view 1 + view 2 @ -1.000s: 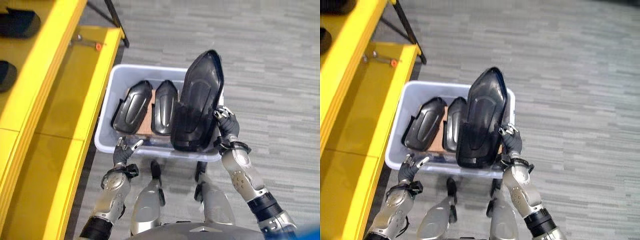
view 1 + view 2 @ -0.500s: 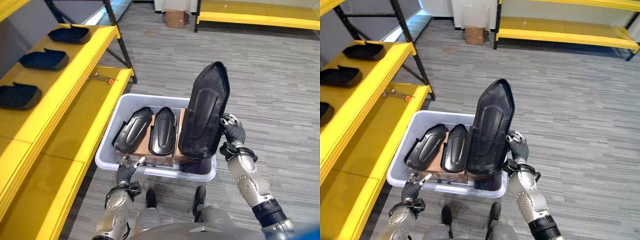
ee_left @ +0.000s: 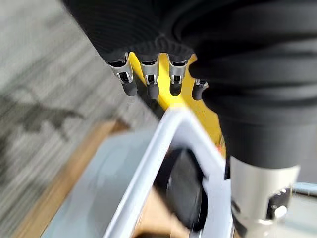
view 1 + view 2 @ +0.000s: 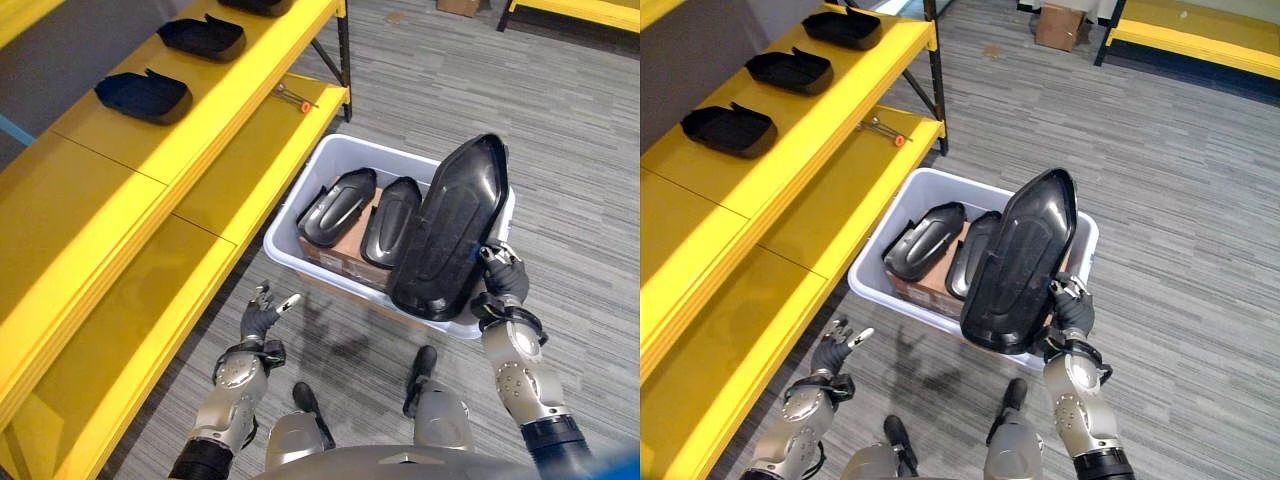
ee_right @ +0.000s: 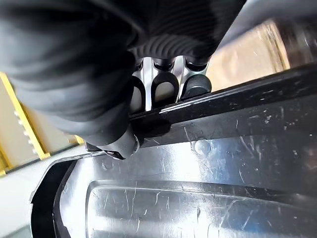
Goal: Move parts from the plastic box to the shelf.
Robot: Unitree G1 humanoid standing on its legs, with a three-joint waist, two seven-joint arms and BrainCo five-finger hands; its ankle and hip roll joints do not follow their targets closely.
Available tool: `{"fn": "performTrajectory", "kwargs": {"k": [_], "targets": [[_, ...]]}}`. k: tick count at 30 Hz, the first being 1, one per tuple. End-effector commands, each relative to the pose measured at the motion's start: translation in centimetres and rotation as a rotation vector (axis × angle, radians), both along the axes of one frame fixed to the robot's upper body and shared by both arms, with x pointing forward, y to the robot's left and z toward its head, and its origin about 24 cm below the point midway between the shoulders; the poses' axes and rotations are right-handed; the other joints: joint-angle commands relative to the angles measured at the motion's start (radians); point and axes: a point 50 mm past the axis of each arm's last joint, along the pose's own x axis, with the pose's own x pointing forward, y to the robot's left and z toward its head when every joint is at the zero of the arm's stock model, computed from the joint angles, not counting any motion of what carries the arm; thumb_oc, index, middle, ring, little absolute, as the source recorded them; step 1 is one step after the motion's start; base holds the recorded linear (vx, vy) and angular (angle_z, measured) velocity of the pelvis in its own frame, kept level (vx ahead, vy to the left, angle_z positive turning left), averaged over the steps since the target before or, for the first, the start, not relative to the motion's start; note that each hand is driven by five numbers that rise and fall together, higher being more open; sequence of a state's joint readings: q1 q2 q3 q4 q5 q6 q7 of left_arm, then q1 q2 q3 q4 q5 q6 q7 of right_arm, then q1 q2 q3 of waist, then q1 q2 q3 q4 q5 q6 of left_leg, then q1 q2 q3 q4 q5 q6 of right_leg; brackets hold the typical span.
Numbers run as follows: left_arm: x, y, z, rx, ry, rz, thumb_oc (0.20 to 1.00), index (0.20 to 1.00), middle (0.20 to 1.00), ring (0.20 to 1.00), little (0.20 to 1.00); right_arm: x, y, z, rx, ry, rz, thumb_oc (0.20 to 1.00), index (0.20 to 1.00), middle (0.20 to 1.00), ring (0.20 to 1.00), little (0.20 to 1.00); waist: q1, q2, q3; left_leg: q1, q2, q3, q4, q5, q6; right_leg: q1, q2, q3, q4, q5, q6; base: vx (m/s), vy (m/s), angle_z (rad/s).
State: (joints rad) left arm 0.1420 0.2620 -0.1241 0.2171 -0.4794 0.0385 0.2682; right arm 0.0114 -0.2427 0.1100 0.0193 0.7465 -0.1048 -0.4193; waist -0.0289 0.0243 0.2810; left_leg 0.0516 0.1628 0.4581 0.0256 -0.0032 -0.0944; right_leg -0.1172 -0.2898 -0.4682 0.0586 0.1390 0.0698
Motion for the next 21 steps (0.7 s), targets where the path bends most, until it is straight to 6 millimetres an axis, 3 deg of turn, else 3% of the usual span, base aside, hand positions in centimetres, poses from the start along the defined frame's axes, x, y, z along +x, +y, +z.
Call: {"fn": "performTrajectory", "kwargs": {"k": [1, 8, 11, 15, 18, 20, 21], "targets": [[-0.5, 1.1, 1.2, 0.055, -0.054, 0.009, 1.0, 1.0, 1.0, 1.0, 1.0, 1.0, 0.2, 4.2, 0.031, -0.22, 0.011, 0.2, 0.2, 0.2, 0.2, 0.2, 0.006, -0.022, -0.062, -0.114, 0.052, -0.042, 0.075, 0.026, -0.013, 0.081, -0.033, -0.032, 0.058, -0.109, 0.08, 0.03, 0.072, 0.12], [-1.3, 2.0, 0.8, 0.038, -0.033, 0.085, 1.0, 1.0, 1.0, 1.0, 1.0, 1.4, 0.8, 4.3, 0.051, -0.22, 0.032, 0.2, 0.2, 0.2, 0.2, 0.2, 0.048, -0.06, -0.059, -0.151, 0.019, -0.073, 0.082, 0.014, 0.008, 0.095, -0.057, -0.078, 0.061, -0.091, 0.101, 0.01, 0.064, 0.21], [-0.9, 2.4, 1.4, 0.033, -0.061, 0.113, 1.0, 1.0, 1.0, 1.0, 1.0, 2.5, 2.1, 5.5, 0.057, -0.263, 0.085, 0.2, 0.2, 0.2, 0.2, 0.2, 0.082, -0.083, -0.027, -0.212, -0.003, -0.101, 0.141, -0.017, 0.029, 0.083, -0.091, -0.102, 0.076, -0.047, 0.124, -0.03, 0.119, 0.27], [-0.2, 2.9, 2.3, 0.054, -0.106, 0.135, 1.0, 1.0, 1.0, 1.0, 1.0, 3.1, 3.2, 6.7, 0.061, -0.311, 0.119, 0.2, 0.2, 0.2, 0.2, 0.2, 0.111, -0.086, -0.009, -0.259, -0.042, -0.129, 0.194, -0.053, 0.049, 0.105, -0.122, -0.118, 0.051, 0.013, 0.15, 0.01, 0.173, 0.36], [0.2, 3.1, 2.7, 0.073, -0.125, 0.131, 1.0, 1.0, 1.0, 1.0, 1.0, 3.1, 3.4, 6.8, 0.076, -0.318, 0.125, 0.2, 0.2, 0.2, 0.2, 0.2, 0.111, -0.075, -0.013, -0.275, -0.083, -0.149, 0.184, -0.065, 0.073, 0.106, -0.142, -0.098, 0.048, 0.052, 0.163, 0.07, 0.259, 0.19], [0.9, 3.2, 3.4, 0.121, -0.154, 0.09, 1.0, 1.0, 1.0, 1.0, 1.0, 3.0, 3.5, 6.6, 0.102, -0.324, 0.124, 0.2, 0.2, 0.2, 0.2, 0.2, 0.085, -0.052, -0.035, -0.261, -0.13, -0.179, 0.11, -0.053, 0.091, 0.081, -0.126, 0.018, 0.062, 0.063, 0.154, 0.11, 0.28, 0.3], [0.8, 3.2, 3.4, 0.121, -0.154, 0.09, 1.0, 1.0, 1.0, 1.0, 1.0, 3.0, 3.5, 6.6, 0.102, -0.324, 0.124, 0.2, 0.2, 0.2, 0.2, 0.2, 0.087, -0.052, -0.036, -0.259, -0.131, -0.177, 0.104, -0.05, 0.091, 0.078, -0.127, 0.021, 0.064, 0.063, 0.154, 0.18, 0.224, 0.91]]}}
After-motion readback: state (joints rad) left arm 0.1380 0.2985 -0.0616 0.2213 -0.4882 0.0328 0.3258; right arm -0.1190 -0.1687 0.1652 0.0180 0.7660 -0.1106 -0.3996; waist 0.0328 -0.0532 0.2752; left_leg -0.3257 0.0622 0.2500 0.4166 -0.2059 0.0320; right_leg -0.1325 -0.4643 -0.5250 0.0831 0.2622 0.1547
